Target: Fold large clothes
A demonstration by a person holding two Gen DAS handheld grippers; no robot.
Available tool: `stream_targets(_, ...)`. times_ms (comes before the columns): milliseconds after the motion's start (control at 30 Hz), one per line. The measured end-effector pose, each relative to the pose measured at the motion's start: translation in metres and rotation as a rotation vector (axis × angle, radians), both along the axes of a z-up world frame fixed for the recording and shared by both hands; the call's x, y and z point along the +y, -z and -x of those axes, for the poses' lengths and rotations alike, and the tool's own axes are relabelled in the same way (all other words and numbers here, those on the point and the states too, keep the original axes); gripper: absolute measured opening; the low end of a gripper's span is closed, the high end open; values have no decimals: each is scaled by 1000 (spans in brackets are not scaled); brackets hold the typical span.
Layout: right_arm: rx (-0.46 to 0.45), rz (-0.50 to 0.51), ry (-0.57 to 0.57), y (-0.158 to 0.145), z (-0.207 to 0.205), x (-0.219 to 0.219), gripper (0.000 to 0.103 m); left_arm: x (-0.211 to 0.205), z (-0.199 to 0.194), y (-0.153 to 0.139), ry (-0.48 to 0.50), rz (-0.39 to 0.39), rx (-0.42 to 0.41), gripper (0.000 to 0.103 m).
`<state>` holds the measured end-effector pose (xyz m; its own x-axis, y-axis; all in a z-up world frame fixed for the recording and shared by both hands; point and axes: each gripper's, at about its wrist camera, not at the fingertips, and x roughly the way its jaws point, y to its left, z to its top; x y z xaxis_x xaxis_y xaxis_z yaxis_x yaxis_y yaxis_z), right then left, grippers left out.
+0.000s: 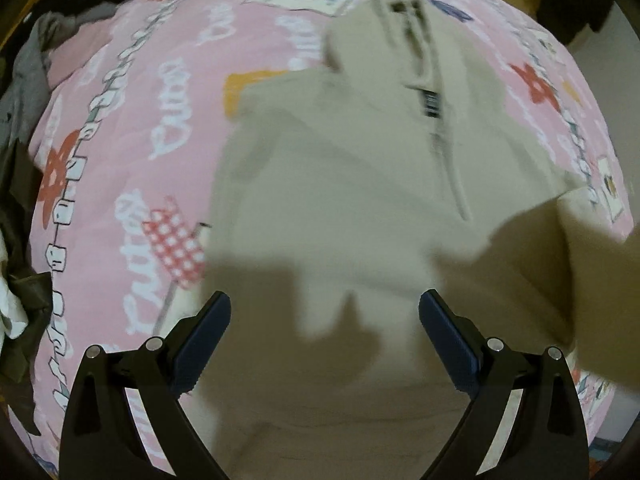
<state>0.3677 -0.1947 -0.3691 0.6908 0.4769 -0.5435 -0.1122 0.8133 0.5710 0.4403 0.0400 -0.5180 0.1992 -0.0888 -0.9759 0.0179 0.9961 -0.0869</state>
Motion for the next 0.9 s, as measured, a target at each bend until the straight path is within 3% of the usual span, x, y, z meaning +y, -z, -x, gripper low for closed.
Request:
stream_targets(167,61,0,-64,40,6,64,10,42,-9,15,-29,61,32,92)
stream_targets(333,129,4,-72,82,7,89,10,61,-8,31,-23,104,72,92)
stream_targets(667,77,14,-162,81,8,129,10,90,-2,-2,-29,107,-12,92)
stream_targets(900,92,110,-270,107,18,182,10,117,-9,-21,-11,35,-46,92)
